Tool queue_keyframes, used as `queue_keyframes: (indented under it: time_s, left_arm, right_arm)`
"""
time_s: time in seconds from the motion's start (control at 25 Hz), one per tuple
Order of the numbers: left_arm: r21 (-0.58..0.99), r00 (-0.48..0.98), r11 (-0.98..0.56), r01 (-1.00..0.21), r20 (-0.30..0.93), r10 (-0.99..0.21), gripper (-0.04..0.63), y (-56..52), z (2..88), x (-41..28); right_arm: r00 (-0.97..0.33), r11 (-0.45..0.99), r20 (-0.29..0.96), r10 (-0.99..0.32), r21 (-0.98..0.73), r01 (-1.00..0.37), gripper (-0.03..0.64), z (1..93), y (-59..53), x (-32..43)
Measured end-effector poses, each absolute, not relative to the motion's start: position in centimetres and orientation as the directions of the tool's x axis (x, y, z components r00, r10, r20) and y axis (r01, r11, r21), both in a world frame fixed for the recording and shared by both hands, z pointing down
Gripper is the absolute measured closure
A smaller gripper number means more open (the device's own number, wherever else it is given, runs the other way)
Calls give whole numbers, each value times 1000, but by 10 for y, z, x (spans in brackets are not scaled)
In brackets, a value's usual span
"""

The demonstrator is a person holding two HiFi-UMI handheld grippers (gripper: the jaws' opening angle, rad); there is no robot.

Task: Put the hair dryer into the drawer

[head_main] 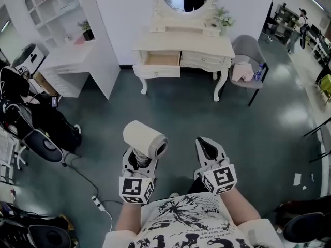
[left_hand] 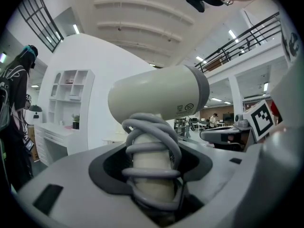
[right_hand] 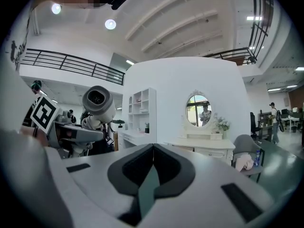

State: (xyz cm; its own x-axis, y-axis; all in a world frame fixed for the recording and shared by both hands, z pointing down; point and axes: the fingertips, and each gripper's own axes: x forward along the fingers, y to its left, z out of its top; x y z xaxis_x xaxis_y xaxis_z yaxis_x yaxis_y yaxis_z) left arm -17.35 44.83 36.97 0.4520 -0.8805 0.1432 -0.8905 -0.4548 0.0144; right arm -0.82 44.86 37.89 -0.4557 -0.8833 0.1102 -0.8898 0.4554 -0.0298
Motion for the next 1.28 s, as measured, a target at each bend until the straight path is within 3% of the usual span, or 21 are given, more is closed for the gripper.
queue_keyframes:
  time_s: [0.72,1.28]
  left_arm:
    - [8,316,-318,-948,128,-940,322,218,365,-76]
    - [42,313,-310,-950,173,-934,322,71,389,-59]
  right_arm:
    - [-608,610,91,-789,-4,-792,600,371,195,84]
    - [-588,592,128,-799,-3,-806,600,390,54,115]
